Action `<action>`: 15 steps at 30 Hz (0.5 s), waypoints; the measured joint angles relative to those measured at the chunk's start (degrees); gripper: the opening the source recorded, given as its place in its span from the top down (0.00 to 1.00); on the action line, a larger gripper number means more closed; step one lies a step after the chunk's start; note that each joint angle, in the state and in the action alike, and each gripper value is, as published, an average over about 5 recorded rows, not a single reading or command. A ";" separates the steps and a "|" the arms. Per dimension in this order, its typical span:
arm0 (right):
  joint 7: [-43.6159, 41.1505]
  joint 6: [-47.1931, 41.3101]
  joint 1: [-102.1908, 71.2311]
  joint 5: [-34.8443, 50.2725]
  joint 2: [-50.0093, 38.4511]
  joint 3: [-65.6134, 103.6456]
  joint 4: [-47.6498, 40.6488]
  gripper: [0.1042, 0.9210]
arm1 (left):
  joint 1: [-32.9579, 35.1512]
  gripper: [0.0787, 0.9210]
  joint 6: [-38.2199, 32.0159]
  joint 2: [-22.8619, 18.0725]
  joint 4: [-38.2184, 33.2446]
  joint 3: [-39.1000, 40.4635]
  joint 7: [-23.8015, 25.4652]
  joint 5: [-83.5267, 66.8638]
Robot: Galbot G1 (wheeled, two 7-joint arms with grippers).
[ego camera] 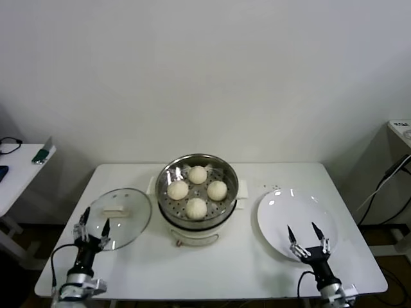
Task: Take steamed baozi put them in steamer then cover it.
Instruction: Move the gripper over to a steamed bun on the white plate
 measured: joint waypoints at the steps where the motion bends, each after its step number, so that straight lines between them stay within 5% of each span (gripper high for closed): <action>1: 0.04 0.25 -0.42 -0.14 0.44 0.22 0.10 0.12 | -0.88 0.12 -0.02 0.24 1.59 0.22 -0.55 2.04; 15: 0.50 2.55 -4.85 -1.58 4.45 2.98 1.26 0.12 | -13.50 0.12 1.80 2.16 19.18 2.87 -3.16 16.22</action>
